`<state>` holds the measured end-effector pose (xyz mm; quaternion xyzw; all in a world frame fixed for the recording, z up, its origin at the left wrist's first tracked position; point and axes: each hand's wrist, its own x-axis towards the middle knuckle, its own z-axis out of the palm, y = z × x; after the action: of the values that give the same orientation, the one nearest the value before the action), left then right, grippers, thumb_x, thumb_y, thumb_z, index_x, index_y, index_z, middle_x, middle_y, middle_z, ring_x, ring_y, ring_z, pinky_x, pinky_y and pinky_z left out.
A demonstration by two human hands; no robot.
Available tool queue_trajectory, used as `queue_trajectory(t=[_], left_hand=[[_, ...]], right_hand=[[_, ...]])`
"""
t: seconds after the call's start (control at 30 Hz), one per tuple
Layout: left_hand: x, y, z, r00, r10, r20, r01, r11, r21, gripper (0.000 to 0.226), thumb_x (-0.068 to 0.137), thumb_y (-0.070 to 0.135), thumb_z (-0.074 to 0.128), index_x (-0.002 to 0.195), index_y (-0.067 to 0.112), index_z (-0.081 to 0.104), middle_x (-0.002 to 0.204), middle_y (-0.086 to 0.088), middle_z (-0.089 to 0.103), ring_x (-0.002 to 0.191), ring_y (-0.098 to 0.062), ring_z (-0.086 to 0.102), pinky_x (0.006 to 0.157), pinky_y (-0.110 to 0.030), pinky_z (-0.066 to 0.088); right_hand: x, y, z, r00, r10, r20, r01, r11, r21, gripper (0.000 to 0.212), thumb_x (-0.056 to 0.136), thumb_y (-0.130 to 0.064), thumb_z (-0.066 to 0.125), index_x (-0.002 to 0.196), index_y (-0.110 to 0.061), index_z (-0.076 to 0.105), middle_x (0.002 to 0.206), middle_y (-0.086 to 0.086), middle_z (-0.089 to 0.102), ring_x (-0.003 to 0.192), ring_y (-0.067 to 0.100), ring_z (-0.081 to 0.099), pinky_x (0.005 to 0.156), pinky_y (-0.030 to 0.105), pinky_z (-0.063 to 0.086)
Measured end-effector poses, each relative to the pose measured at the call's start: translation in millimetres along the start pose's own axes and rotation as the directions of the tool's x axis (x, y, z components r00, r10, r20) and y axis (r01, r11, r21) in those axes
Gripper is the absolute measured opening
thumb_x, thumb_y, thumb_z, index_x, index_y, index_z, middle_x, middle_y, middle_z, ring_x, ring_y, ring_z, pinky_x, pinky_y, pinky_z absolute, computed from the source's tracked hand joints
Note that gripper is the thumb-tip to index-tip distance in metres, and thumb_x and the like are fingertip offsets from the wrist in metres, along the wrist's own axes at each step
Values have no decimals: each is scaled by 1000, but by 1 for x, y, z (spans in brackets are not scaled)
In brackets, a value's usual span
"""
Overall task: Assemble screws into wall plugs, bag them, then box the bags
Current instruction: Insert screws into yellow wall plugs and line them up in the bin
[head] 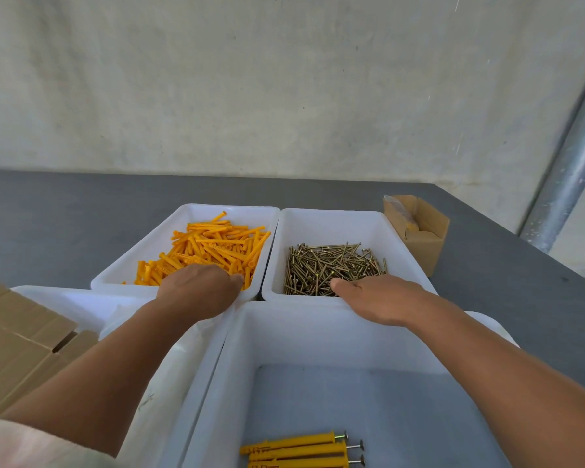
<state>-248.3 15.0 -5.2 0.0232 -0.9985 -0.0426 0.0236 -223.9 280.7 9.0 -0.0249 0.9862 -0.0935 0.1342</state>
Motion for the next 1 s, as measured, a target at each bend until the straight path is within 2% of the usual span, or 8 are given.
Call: queue_trajectory(t=[0.13,0.3,0.37,0.43,0.53,0.67,0.8,1.0], left_hand=[[1,1,0,999,-27,18,27,1000,-10,48,98,54,30,71,20,53,75,3,48,84,-20,50,71,-31,34],[1,2,2,994,-80,-69,77,996,-42,46,95,50,37,74,17,61,77,1,57,70,-14,50,54,-27,28],[0,0,3,990,-86,-111,79,995,-63,43,93,49,41,77,18,66,77,1,60,71,-14,52,53,-26,30],[0,-1,4,984,-92,-152,78,992,-97,38,90,47,46,76,18,67,75,1,61,71,-15,54,54,-26,31],[-1,-1,3,974,-109,-199,84,988,-130,30,86,48,53,81,21,66,73,5,59,68,-12,50,53,-26,32],[-3,2,3,967,-101,-235,61,983,-170,26,86,49,55,79,25,63,71,9,55,69,-12,49,53,-26,31],[-7,7,4,966,-86,-242,43,983,-178,37,91,50,50,69,21,58,69,5,55,65,-12,48,52,-26,29],[-12,17,3,966,-149,-210,108,975,-197,40,96,53,37,78,24,58,73,4,49,79,-23,50,67,-33,36]], right_hand=[[1,0,0,1000,-11,0,11,1000,-14,72,96,-68,7,148,-32,41,156,1,37,142,26,34,109,45,31],[0,1,1,998,-46,-32,46,999,4,67,97,-66,8,143,-34,46,151,-1,44,138,25,39,107,45,36],[0,1,2,997,-50,-62,51,999,0,64,98,-65,11,128,-32,57,138,0,55,126,25,48,100,43,41],[2,2,4,993,-46,-109,48,999,12,59,98,-62,17,98,-27,64,109,-1,64,104,21,57,85,38,46],[7,5,8,982,-29,-187,38,998,49,49,97,-54,28,69,-22,52,76,-2,56,76,17,56,62,31,38],[8,7,9,971,-66,-230,90,992,92,43,97,-43,37,61,-21,46,67,-4,51,67,15,50,56,29,32],[8,7,9,949,-60,-308,117,979,170,42,94,-35,47,55,-20,41,58,-6,45,59,13,44,53,28,29],[7,2,12,928,-42,-371,102,984,144,42,94,-37,47,56,-20,41,59,-4,46,57,15,44,52,27,28]])
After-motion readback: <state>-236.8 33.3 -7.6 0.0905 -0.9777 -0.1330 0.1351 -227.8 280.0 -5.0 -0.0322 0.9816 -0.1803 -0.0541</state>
